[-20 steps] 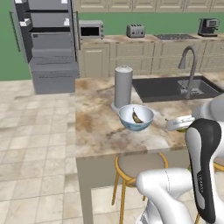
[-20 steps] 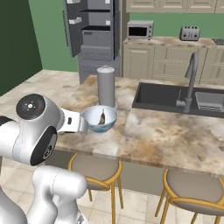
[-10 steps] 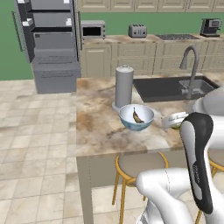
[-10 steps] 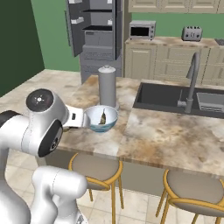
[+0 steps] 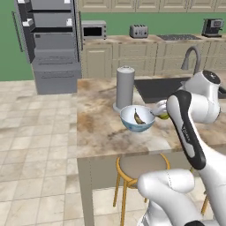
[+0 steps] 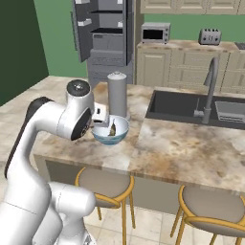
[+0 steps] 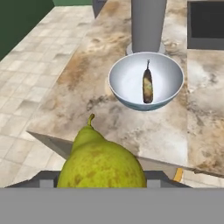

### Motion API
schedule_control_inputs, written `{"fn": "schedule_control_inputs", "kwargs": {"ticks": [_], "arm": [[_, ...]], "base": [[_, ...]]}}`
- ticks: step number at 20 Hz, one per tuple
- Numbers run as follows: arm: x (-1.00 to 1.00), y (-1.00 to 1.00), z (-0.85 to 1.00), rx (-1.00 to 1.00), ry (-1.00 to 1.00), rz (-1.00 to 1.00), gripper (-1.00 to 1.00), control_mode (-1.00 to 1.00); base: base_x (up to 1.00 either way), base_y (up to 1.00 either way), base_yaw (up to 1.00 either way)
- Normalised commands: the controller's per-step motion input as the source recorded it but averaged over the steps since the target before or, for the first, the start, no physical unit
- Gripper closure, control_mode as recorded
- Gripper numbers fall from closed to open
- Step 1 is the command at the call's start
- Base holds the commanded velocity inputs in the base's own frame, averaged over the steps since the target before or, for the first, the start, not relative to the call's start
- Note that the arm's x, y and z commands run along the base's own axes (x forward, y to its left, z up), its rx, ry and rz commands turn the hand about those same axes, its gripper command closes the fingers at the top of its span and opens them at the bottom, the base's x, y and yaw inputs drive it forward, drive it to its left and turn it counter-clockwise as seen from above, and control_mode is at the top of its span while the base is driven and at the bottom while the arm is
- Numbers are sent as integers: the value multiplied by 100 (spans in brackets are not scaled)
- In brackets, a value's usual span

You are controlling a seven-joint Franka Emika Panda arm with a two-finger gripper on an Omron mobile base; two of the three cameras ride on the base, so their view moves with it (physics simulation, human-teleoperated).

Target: Retrieve the banana and pear from the fridge and place them into the bowl on the dining table.

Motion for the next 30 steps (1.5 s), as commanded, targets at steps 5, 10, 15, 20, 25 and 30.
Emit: {"fn": "schedule_control_inputs", "kwargs": {"ticks": [5,10,15,20,25,30], "arm": [[54,0,-28,0,2,1,100,-100],[57,0,-42,0,0,0,100,-100],[59,0,-39,0,0,0,100,-100],[46,0,-23,0,0,0,100,-100],[27,0,-18,0,0,-1,100,-100],[22,0,-13,0,0,-2,100,-100]], "base": [[0,0,0],[0,0,0],[0,0,0],[0,0,0],[0,0,0],[0,0,0]]}}
